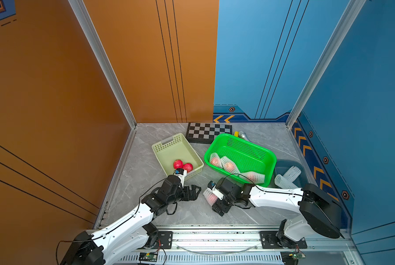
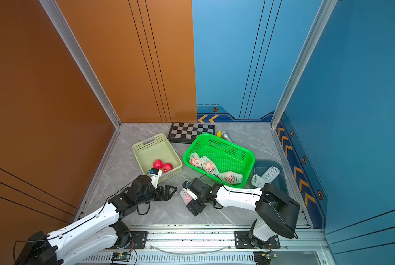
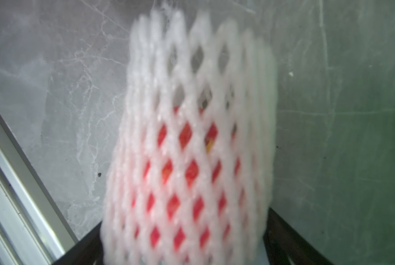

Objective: Remove foam nets from apples
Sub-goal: Remove the foam net from the apple.

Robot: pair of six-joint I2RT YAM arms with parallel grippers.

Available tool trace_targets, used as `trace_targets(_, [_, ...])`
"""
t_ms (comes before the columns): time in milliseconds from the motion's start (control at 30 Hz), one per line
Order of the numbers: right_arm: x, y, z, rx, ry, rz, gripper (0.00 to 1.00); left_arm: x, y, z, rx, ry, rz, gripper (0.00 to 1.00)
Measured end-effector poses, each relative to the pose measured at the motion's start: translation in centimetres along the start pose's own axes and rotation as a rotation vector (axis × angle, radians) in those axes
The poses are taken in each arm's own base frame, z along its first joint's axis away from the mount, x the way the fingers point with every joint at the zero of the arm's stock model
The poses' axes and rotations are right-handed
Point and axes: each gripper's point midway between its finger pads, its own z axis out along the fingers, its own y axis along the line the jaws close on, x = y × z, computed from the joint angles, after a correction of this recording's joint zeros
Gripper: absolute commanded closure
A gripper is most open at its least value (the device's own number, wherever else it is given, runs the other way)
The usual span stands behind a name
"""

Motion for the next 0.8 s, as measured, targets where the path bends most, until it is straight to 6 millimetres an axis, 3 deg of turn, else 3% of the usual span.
trace_targets(233, [-1.1,-0.7,0.1,0.011,-0.013,0.013,0.04,-0.2,-0.2,-0.2,0.004,-0.005,0.008,0.02])
trace_targets(500, [-0.6,-0.8,1.1,0.002,0.021,0.013,0.31,-0.7,-0.3,-0.4,0.003,-0.014,0.020,0.02])
trace_targets(800, [-0.6,-0.3,1.0,-0.029,0.013,0.006,0.52,-0.1,0.0,0.5,-0.006,0.027,0.016,0.02])
